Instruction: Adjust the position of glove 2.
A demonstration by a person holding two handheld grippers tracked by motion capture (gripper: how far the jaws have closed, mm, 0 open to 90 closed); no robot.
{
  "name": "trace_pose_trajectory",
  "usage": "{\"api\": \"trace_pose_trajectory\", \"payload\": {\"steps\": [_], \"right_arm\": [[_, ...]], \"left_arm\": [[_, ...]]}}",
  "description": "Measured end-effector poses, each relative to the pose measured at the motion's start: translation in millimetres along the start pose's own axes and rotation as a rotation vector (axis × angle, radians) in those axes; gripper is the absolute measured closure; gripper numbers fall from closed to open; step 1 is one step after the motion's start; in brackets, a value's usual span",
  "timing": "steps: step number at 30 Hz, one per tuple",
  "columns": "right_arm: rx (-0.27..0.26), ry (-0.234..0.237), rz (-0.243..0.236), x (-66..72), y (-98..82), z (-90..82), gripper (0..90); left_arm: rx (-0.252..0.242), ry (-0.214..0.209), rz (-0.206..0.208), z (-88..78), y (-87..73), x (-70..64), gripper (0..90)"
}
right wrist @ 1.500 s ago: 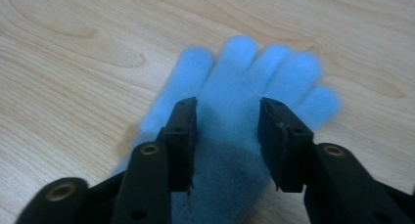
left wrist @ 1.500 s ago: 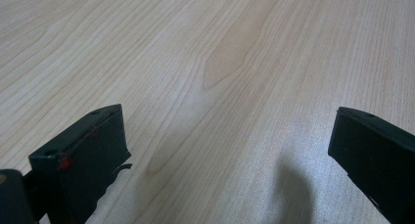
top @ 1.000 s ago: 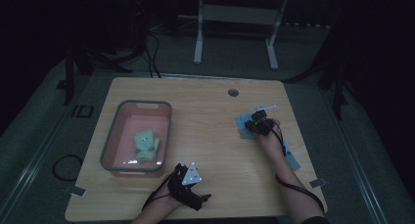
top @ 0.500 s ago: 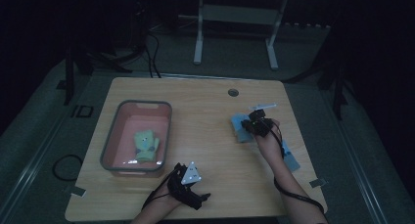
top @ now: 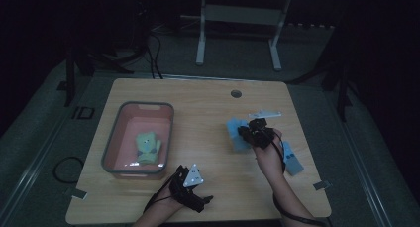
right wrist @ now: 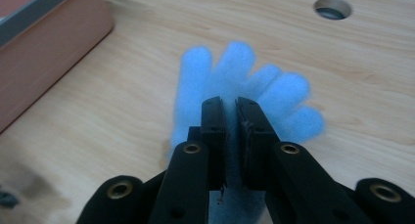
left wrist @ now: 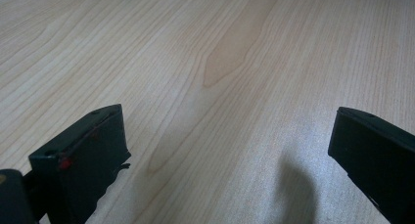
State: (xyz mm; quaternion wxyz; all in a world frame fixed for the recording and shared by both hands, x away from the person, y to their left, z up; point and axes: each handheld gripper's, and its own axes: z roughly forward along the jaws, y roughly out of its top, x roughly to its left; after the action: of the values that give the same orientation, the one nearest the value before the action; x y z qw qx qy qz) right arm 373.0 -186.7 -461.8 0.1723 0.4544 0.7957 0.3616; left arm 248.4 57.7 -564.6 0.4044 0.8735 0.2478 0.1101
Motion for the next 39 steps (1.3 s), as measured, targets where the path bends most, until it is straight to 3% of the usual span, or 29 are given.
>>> {"api": "trace_pose_trajectory", "payload": {"steps": [2, 4, 9, 17, 22, 28, 33, 34, 35, 39], "right_arm": [[0.003, 0.016, 0.011, 8.3, -5.7, 0.9, 82.8], [0.010, 0.003, 0.004, 15.3, -10.9, 3.4, 82.8], [0.006, 0.027, 0.072, 28.8, -26.5, 17.1, 82.8], [0.040, -0.047, 0.061, 46.2, -41.8, 43.4, 82.5], [0.049, -0.071, 0.080, 44.2, -48.6, 48.6, 82.3], [0.086, -0.094, 0.103, 28.9, -61.1, 58.0, 78.4], [0.089, -0.053, 0.056, 26.6, -63.0, 62.2, 75.9], [0.088, -0.041, 0.049, 24.6, -62.5, 63.0, 76.0], [0.084, -0.004, 0.008, 21.0, -61.6, 64.8, 75.9], [0.086, 0.040, -0.027, 13.9, -59.8, 66.7, 74.7]], "left_arm": [[-0.001, 0.001, 0.000, 0.0, 0.1, 0.1, 1.3], [-0.003, 0.000, 0.001, 0.0, 0.1, 0.0, 1.3], [-0.002, -0.001, 0.005, 0.4, 0.2, -0.6, 1.3], [-0.002, -0.004, 0.011, -0.4, 0.3, -2.0, 1.3], [-0.003, -0.010, 0.011, -0.1, 0.3, -2.3, 1.3], [0.000, -0.010, 0.013, 0.1, 0.3, -2.1, 1.3], [-0.001, -0.011, 0.014, 0.1, 0.0, -2.2, 1.3], [0.001, -0.010, 0.014, 0.2, -0.1, -2.1, 1.3], [-0.001, -0.011, 0.014, 0.3, -0.1, -2.1, 1.3], [0.004, -0.012, 0.018, 0.2, -0.1, -1.9, 1.3]]}}
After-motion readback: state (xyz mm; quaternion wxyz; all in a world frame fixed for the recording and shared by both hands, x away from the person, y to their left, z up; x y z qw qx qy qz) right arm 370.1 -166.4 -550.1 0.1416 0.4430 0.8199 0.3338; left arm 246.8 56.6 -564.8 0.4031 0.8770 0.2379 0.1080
